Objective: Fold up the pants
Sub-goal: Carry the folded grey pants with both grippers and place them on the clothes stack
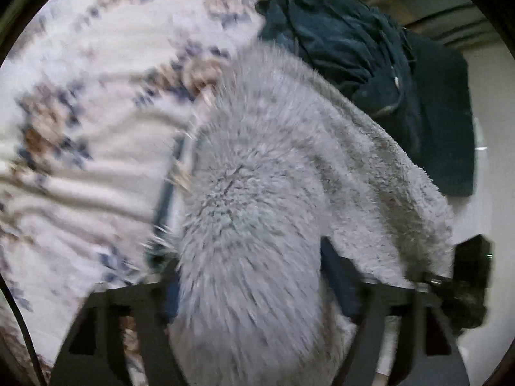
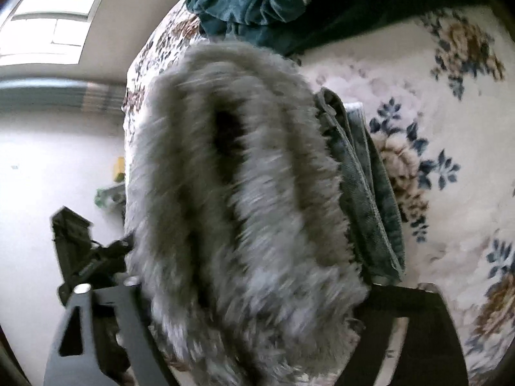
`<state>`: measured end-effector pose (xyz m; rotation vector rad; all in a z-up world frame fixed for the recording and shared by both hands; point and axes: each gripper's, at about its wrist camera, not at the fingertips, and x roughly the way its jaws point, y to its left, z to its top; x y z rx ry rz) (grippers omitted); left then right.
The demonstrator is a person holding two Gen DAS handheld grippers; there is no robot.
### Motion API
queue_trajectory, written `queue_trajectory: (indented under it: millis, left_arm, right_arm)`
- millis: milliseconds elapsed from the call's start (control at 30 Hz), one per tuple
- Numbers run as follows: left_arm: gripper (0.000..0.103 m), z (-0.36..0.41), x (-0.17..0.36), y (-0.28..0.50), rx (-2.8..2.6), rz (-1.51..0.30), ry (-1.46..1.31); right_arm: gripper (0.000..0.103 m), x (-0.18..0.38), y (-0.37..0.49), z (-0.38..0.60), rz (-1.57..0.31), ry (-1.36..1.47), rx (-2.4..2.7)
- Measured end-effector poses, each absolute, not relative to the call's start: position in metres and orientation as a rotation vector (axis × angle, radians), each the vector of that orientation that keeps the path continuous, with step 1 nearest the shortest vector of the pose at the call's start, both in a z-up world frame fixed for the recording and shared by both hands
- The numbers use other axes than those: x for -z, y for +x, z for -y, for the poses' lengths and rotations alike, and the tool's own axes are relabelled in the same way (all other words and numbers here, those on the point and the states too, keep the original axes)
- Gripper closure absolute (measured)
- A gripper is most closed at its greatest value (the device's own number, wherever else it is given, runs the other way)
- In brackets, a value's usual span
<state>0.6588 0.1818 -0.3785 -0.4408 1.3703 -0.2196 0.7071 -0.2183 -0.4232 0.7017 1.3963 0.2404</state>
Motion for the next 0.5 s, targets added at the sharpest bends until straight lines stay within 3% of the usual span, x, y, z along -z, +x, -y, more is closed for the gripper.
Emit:
queue_trajectory:
  millis: [33,367,500]
  left_arm:
    - [0.0,-0.18,0.37,0.657,0.195,-1.343,-0.394]
    - [0.0,-0.161,0.289,0.596,0.058,-1.127,-0.11]
    - [0.0,-0.158,0.264,0.562,0.027,-1.098,-0.071]
  right_arm:
    - [0.009,0.428,0.71,0.218,-1.385,0.656,-0.219]
    - [0.007,0.306,0.638,0.187,-1.144,0.15,0.078]
    - [0.005,0.256,0.592,0.177,-1.122,0.103,0.152]
